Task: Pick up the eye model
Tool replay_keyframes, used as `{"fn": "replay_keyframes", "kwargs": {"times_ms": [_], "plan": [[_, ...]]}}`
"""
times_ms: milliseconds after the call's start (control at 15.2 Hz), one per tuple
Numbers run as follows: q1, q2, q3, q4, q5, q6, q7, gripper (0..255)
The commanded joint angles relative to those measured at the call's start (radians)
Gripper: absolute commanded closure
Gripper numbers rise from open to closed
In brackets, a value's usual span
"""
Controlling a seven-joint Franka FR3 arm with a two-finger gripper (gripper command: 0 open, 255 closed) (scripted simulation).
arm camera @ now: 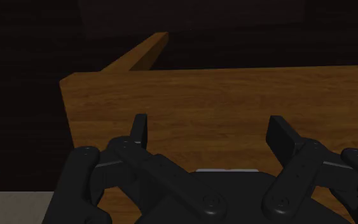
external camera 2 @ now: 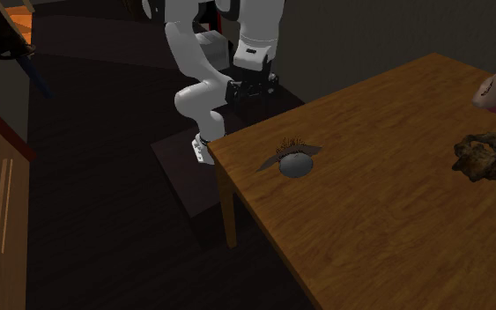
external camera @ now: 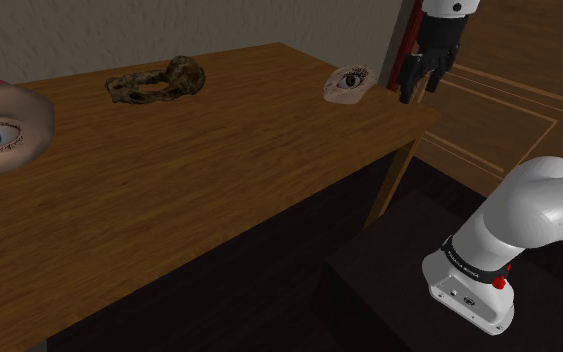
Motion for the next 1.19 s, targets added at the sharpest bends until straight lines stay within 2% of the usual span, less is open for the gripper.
{"fn": "replay_keyframes", "kwargs": {"times_ms": [0,264,528,990,1056,1122], "plan": [[0.000,0.000,0.000,0.000,0.000,0.000,0.000,0],[0.065,0.120,-0.069,0.088,-0.062,0.076,-0.248,0],[0.132,0.242,-0.124,0.194,-0.094,0.139,-0.491,0],[0.249,0.444,-0.186,0.404,-0.085,0.208,-0.905,0],[0.262,0.466,-0.190,0.430,-0.080,0.212,-0.954,0],[0.261,0.463,-0.190,0.413,-0.081,0.225,-0.953,0]]}}
